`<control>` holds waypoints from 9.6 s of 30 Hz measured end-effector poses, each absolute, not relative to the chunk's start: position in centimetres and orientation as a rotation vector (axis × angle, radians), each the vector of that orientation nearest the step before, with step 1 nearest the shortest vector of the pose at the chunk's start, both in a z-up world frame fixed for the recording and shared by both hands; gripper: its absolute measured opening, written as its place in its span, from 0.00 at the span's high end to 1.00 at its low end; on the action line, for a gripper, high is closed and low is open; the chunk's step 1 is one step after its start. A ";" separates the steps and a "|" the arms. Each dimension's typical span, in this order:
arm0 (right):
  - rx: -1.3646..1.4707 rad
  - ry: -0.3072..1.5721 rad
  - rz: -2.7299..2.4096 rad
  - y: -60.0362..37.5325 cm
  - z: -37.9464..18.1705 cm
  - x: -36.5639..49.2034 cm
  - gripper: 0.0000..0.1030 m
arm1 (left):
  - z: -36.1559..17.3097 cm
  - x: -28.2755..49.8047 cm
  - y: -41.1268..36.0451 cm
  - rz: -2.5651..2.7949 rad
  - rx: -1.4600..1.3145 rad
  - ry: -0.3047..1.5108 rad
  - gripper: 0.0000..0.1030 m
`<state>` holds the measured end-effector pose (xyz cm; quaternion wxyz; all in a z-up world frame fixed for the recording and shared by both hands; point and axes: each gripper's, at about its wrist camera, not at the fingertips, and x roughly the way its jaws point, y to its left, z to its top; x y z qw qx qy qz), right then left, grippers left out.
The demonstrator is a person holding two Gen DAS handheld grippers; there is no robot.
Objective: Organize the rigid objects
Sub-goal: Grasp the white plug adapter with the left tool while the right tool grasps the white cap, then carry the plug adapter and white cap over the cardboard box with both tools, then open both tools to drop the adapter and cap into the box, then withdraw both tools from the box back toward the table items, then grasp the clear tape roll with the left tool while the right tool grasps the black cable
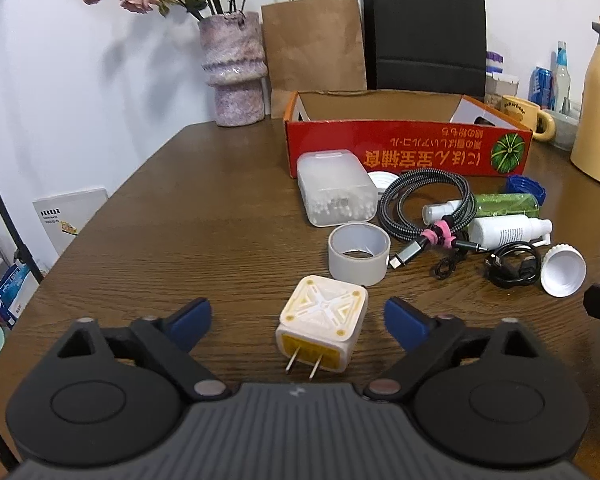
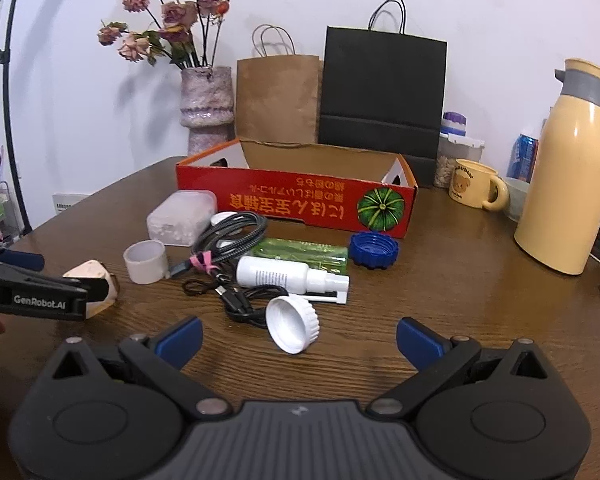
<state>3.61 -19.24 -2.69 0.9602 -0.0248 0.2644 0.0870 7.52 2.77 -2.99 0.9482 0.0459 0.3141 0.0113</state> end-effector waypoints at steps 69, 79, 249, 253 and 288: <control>-0.019 0.420 0.263 -20.1 2.6 10.7 0.86 | 4.7 10.3 -1.1 -0.035 0.081 0.448 0.53; -0.004 0.352 0.246 -19.6 4.8 14.2 0.86 | 6.4 14.1 -2.1 -0.031 0.058 0.407 0.53; -0.168 0.592 0.283 -17.2 -3.9 10.2 0.00 | -1.2 10.3 1.3 0.057 0.071 0.538 0.00; -0.181 0.611 0.279 -16.3 -4.9 10.8 0.00 | -1.4 10.3 1.6 0.053 0.058 0.536 0.00; -0.024 0.467 0.219 -19.4 -3.6 10.0 0.49 | -3.7 12.7 0.9 0.048 0.085 0.633 0.00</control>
